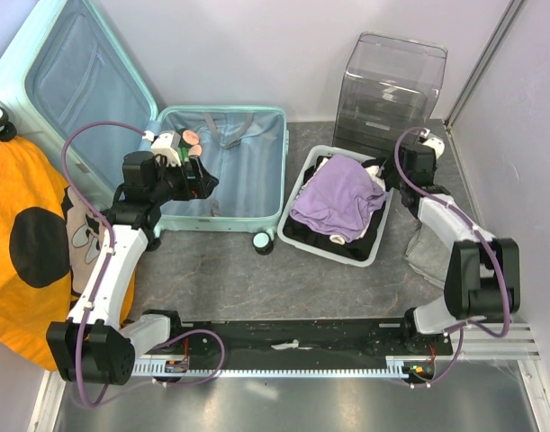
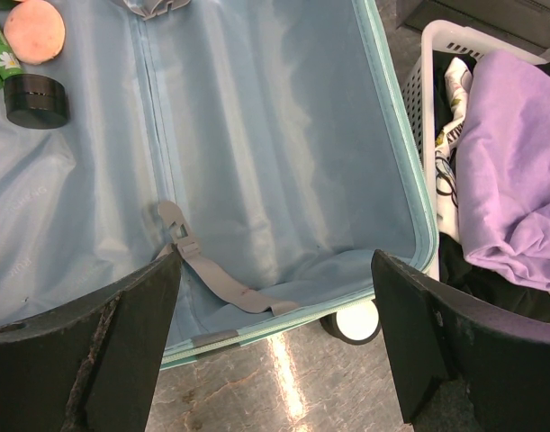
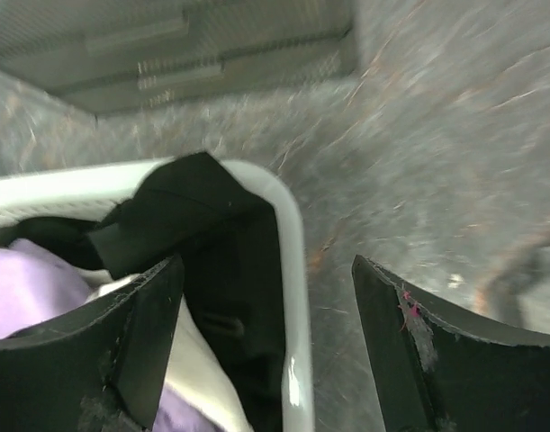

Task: Open, take out, and arrange the luggage
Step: Adjust the bin at the center of the board.

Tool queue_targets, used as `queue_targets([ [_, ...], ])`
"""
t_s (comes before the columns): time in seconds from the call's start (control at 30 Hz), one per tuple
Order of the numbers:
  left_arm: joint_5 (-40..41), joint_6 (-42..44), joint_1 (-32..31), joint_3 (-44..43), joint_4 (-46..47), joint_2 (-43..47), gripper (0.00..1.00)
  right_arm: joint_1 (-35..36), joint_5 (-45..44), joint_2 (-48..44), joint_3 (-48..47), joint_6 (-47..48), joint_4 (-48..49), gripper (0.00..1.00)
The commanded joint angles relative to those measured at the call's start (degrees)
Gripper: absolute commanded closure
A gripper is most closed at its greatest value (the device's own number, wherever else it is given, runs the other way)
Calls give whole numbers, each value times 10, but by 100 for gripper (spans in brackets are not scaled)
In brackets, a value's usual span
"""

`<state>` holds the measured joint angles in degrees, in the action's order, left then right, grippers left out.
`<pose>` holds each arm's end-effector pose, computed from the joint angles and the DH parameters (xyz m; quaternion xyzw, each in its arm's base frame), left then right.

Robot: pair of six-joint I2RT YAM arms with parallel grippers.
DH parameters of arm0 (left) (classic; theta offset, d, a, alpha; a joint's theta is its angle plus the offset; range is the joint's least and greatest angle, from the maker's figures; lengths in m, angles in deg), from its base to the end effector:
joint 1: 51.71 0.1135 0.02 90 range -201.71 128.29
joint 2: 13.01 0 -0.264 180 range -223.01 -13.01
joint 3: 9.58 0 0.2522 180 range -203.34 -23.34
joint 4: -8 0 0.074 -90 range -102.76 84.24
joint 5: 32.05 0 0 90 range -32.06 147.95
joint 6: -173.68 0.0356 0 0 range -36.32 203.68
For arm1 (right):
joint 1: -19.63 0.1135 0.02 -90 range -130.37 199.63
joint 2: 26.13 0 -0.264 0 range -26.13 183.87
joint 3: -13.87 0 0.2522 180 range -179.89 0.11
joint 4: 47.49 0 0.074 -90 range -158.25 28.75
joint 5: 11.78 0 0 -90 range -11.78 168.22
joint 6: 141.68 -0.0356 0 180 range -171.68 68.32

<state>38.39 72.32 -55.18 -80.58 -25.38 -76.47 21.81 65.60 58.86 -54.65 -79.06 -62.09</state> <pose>0.2477 -0.0270 0.3359 0.0326 0.8392 -0.2103 0.5004 0.3320 0.0049 0.2489 0.2415 0.8327 0.0322 0.4971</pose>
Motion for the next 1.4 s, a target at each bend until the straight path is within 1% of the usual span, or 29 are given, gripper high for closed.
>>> queue_targets([
  [0.0,2,19,3,-1,12,9,7,-8,44,45,-26,1,32,19],
  [0.03,3,19,3,0,12,10,7,-11,49,49,-24,-2,34,23],
  [0.1,2,19,3,0,12,9,7,-17,53,57,-10,-12,39,26],
  [0.2,-2,16,3,-1,12,7,7,-26,51,64,12,-28,41,33],
  [0.3,-8,13,3,0,14,6,7,-52,52,67,38,-53,40,47],
  [0.33,-9,13,3,1,14,6,7,-54,47,65,44,-56,37,54],
  [0.43,-15,11,2,2,16,6,7,-54,16,48,62,-61,13,65],
  [0.6,-17,9,2,2,19,4,7,-53,-5,-12,102,-74,-37,66],
  [0.7,-15,9,2,2,18,2,7,-53,-2,-62,137,-96,-58,63],
  [0.77,-15,8,2,2,19,2,7,-53,-6,-103,158,-104,-71,55],
  [0.8,-15,7,2,2,19,2,7,-53,-13,-117,163,-104,-74,48],
  [0.83,-15,7,2,2,18,2,7,-53,-25,-133,170,-104,-79,34],
  [0.87,-15,7,2,2,18,2,7,-53,-39,-162,171,-102,-79,28],
  [0.9,-15,7,2,2,18,3,7,-53,-76,-179,171,-98,-79,24],
  [0.93,-14,7,2,2,19,4,7,-53,-92,-193,170,-95,-76,18],
  [1.0,-14,6,2,3,18,4,7,-53,-135,-237,166,-77,-45,15],
  [1.07,-14,5,2,2,18,4,7,-53,-148,-269,169,-52,32,13],
  [1.1,-14,5,2,3,19,4,7,-53,-134,-272,169,-21,62,13],
  [1.13,-14,5,2,2,18,4,7,-53,-116,-266,163,1,119,13],
  [1.17,-14,5,2,3,19,4,7,-53,-92,-254,155,21,144,13],
  [1.2,-15,5,2,3,20,4,7,-53,-67,-237,140,38,150,14],
  [1.27,-13,5,2,3,20,6,7,-53,28,-174,83,84,145,15],
  [1.3,-13,5,2,3,20,6,7,-51,63,-149,60,100,133,15],
  [1.33,-13,6,2,4,19,8,7,-49,117,-106,22,118,105,16],
  [1.37,-10,8,2,4,19,8,7,-47,149,-87,8,132,101,16],
])
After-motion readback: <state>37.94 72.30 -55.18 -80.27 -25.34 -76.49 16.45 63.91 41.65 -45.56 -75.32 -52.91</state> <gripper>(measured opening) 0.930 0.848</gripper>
